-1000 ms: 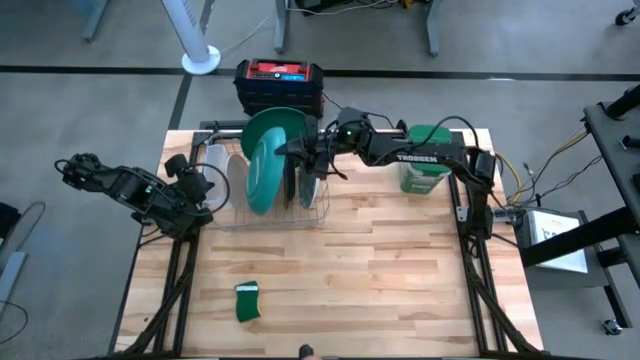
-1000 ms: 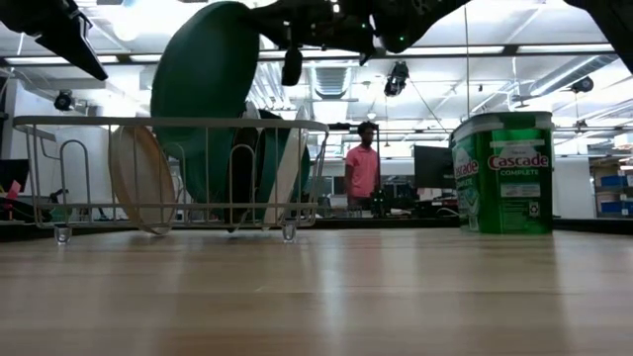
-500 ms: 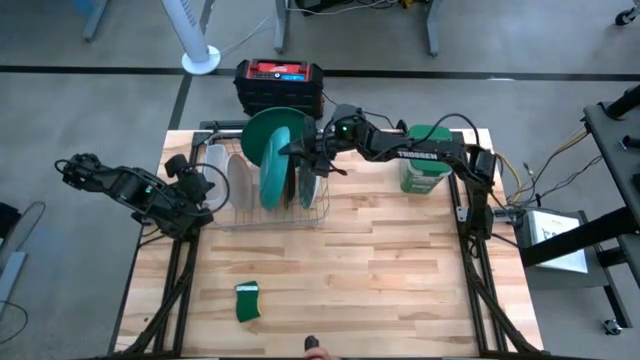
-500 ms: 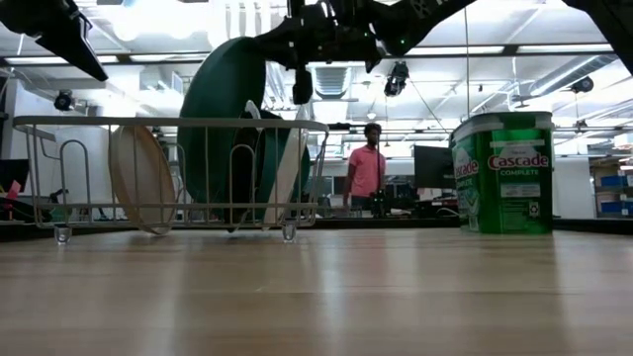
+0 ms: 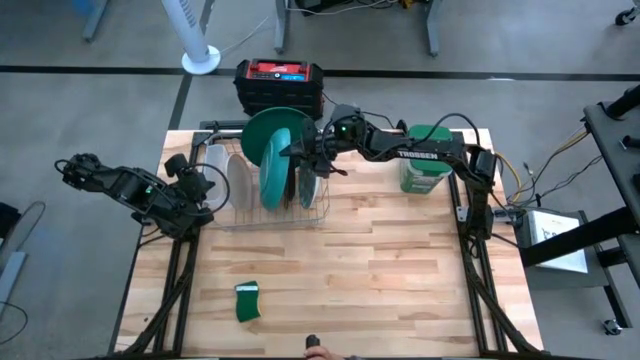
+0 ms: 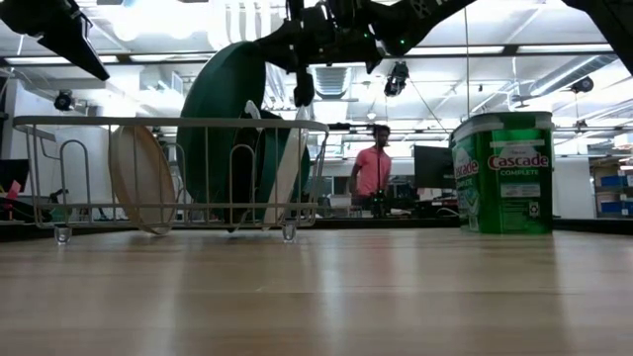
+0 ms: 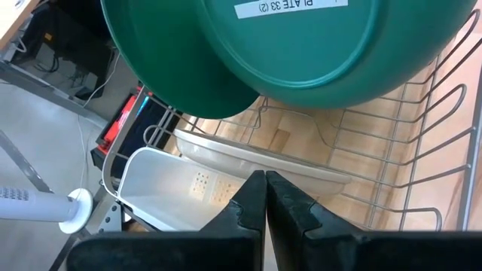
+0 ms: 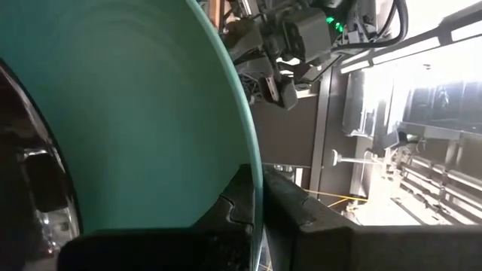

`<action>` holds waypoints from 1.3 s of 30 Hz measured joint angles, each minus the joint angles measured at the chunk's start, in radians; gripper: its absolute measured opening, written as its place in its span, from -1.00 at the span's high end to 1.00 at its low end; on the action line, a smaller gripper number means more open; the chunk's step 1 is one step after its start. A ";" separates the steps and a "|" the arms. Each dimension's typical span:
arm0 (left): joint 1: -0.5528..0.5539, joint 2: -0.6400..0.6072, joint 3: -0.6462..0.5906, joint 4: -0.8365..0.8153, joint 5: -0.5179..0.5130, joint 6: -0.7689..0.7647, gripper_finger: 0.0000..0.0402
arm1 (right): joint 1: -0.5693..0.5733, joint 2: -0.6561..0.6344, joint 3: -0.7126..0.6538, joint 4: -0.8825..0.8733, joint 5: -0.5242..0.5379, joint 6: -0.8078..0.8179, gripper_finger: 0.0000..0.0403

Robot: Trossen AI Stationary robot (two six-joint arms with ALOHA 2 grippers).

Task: Sort dishes
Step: Put the light blue plate on the dish rack

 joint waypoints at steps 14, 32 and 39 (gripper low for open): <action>0.000 0.000 0.000 0.004 0.000 0.000 1.00 | 0.000 0.000 0.000 -0.006 0.000 0.004 0.70; 0.000 0.000 0.000 0.018 -0.001 0.000 1.00 | 0.000 0.001 0.000 -0.022 0.007 0.010 0.41; 0.000 0.000 0.000 0.023 -0.001 0.000 1.00 | 0.000 0.002 0.000 -0.023 0.043 0.014 0.23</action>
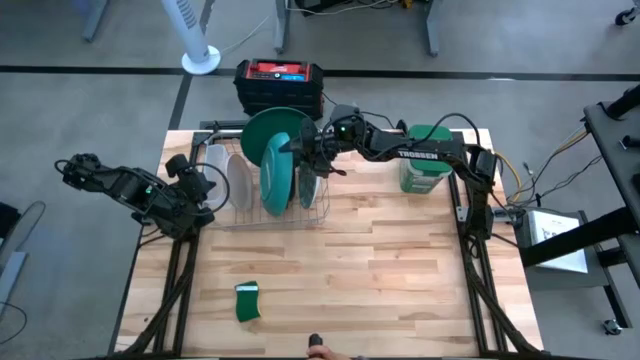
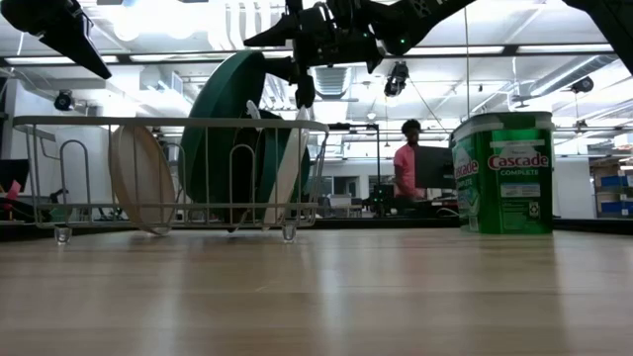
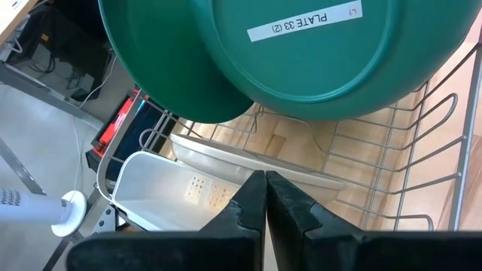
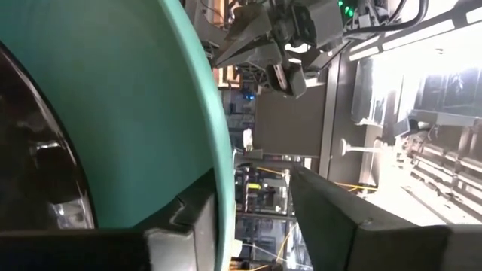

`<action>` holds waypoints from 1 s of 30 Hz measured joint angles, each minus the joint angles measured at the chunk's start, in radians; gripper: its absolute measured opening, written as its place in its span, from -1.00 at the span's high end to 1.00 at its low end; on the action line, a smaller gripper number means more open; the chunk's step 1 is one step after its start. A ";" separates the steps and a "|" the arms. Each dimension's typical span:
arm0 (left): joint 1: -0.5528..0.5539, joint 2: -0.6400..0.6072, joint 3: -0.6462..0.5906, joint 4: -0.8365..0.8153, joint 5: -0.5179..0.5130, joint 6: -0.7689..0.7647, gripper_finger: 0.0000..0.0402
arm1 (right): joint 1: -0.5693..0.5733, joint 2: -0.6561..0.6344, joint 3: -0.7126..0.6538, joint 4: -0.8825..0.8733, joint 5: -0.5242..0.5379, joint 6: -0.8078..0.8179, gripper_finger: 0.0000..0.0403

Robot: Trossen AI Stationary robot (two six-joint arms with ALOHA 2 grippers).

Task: Sort dishes
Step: Put the light blue plate on the dish rack

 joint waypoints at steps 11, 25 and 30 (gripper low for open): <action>0.000 0.000 0.000 0.002 0.000 0.000 1.00 | 0.000 0.003 0.014 -0.001 0.011 -0.012 0.03; 0.000 -0.001 -0.057 0.007 0.000 0.000 1.00 | 0.009 0.004 0.053 -0.056 0.034 -0.022 -0.03; 0.000 0.000 -0.082 0.021 0.000 0.000 1.00 | 0.016 0.004 0.062 -0.047 0.143 -0.003 -0.10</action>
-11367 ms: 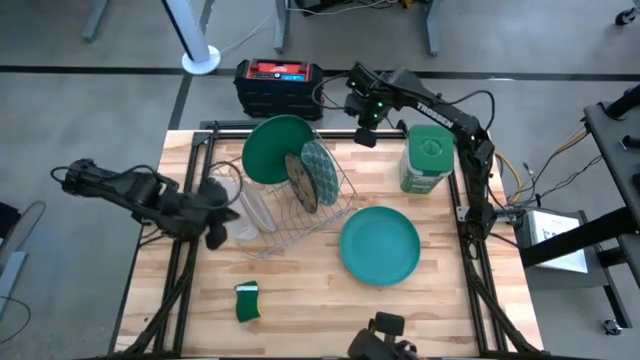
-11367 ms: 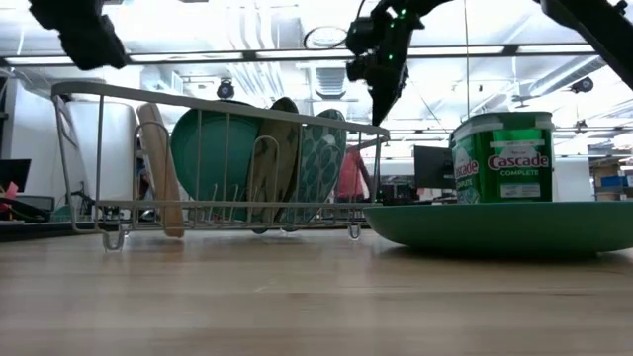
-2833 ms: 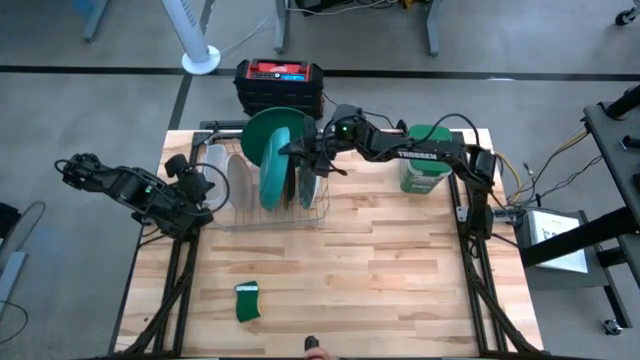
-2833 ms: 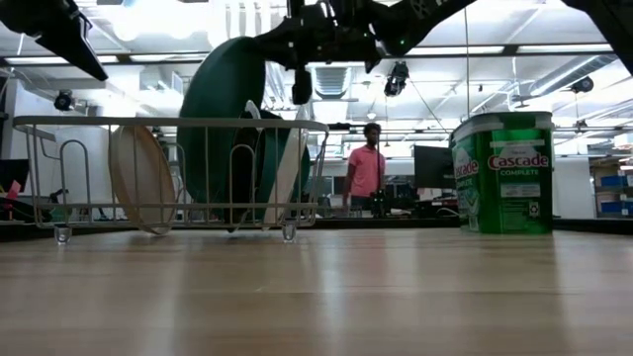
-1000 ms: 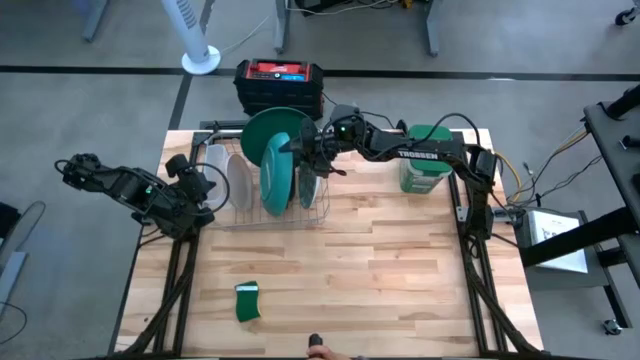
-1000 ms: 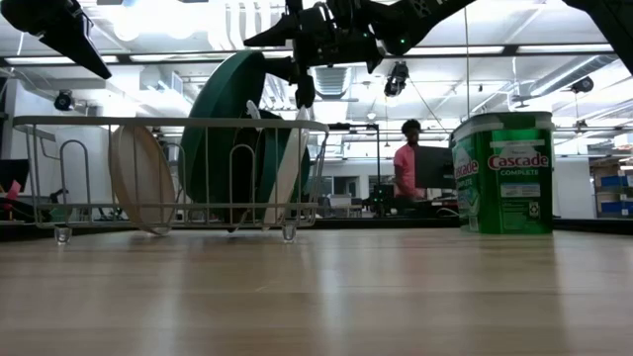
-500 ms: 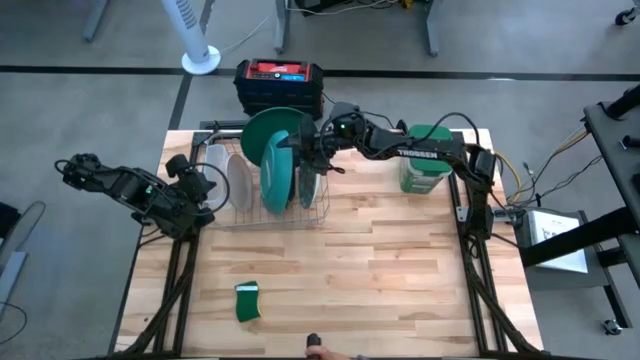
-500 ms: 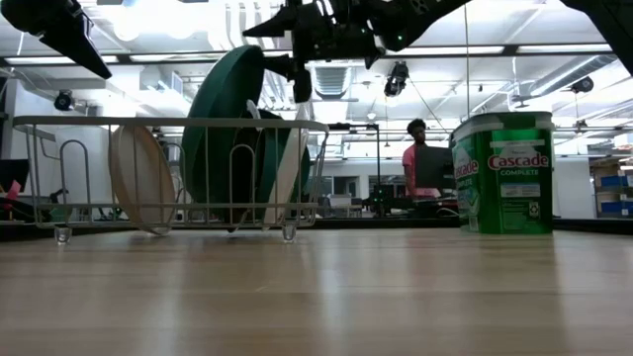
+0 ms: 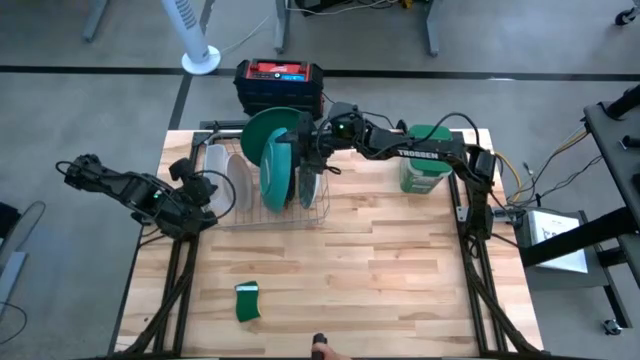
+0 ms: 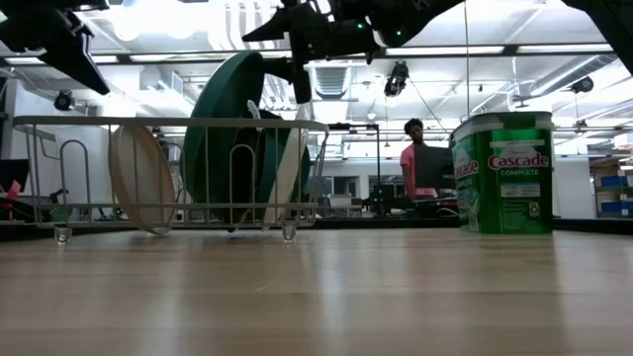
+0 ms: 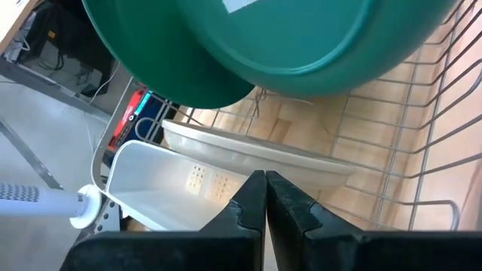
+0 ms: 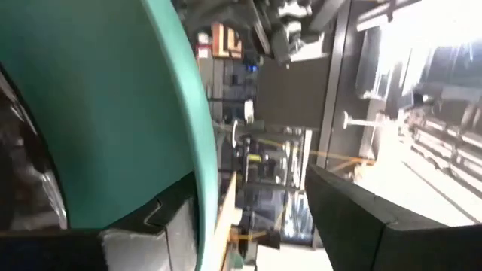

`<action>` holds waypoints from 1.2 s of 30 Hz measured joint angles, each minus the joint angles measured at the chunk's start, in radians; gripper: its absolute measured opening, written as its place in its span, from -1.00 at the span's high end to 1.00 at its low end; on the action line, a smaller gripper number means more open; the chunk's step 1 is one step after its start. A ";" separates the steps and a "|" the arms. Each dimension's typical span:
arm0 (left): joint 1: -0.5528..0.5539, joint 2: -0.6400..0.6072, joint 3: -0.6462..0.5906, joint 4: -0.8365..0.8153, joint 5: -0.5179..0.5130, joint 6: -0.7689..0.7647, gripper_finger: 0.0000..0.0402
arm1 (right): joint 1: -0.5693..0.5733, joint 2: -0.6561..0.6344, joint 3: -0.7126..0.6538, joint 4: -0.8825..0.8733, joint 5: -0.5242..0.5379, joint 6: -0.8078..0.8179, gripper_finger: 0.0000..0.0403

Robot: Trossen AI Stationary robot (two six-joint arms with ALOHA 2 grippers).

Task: Sort dishes
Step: Put the light blue plate on the dish rack

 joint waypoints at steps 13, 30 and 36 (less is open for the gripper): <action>0.000 -0.002 0.000 0.010 -0.018 0.003 1.00 | 0.002 -0.001 0.000 0.071 0.026 0.139 -0.66; 0.000 -0.002 0.000 0.015 -0.015 0.003 1.00 | 0.009 -0.003 0.000 0.035 0.258 0.199 -0.70; 0.000 -0.001 0.000 0.016 -0.015 0.003 1.00 | 0.010 -0.003 0.000 -0.031 0.293 0.109 -0.70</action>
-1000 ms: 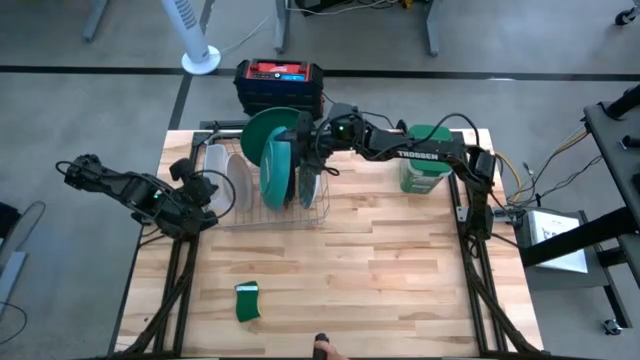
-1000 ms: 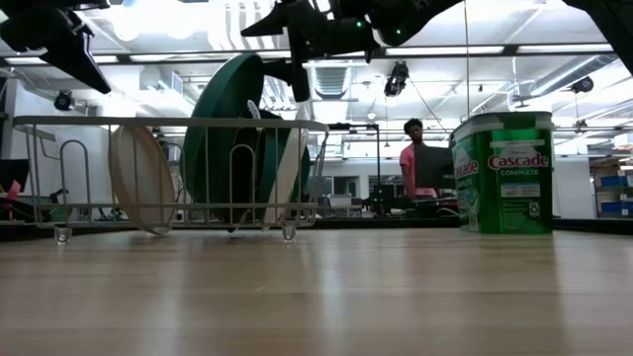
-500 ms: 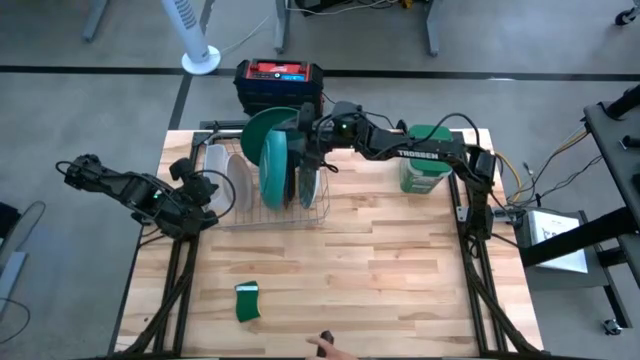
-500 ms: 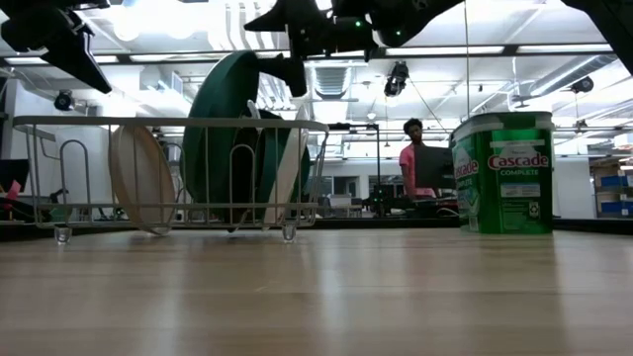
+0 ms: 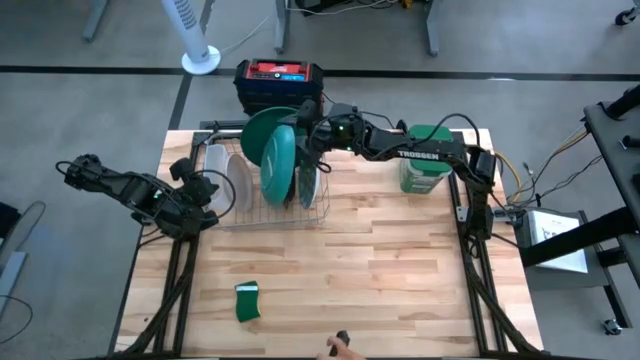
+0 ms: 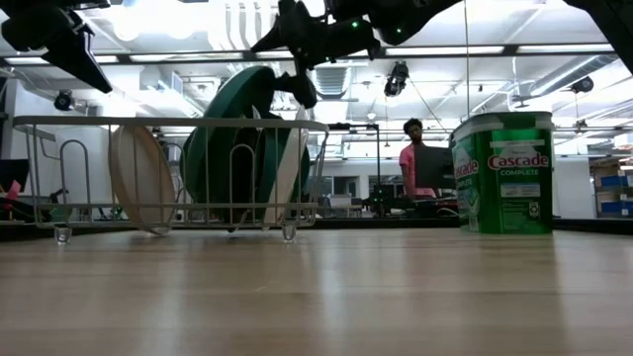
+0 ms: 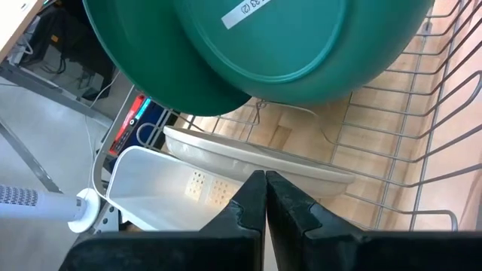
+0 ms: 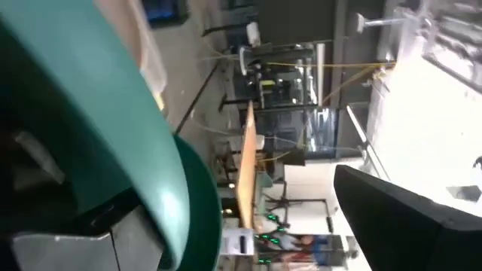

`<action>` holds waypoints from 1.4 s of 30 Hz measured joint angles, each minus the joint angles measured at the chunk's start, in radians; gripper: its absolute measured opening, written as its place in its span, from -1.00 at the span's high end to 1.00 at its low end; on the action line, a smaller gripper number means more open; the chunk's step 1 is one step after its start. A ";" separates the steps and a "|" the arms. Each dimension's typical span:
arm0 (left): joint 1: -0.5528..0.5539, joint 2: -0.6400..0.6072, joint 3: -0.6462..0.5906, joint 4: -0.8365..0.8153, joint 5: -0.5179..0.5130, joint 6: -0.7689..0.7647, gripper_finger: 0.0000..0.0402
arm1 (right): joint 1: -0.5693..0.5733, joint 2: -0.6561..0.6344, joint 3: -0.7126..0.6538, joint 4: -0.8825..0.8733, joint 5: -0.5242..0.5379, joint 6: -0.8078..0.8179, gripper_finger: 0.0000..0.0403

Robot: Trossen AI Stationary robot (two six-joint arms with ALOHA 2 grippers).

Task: Sort dishes
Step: Put the light blue plate on the dish rack

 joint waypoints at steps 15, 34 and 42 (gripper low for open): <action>0.000 0.001 0.000 0.000 0.001 0.000 1.00 | 0.012 -0.004 0.013 0.005 -0.013 -0.414 -0.70; 0.000 0.001 0.000 0.005 0.001 -0.003 1.00 | 0.014 0.001 0.008 0.019 -0.255 -0.822 -0.70; 0.000 0.001 0.000 0.009 0.001 -0.014 1.00 | 0.020 0.002 0.006 -0.037 -0.280 -0.646 -0.70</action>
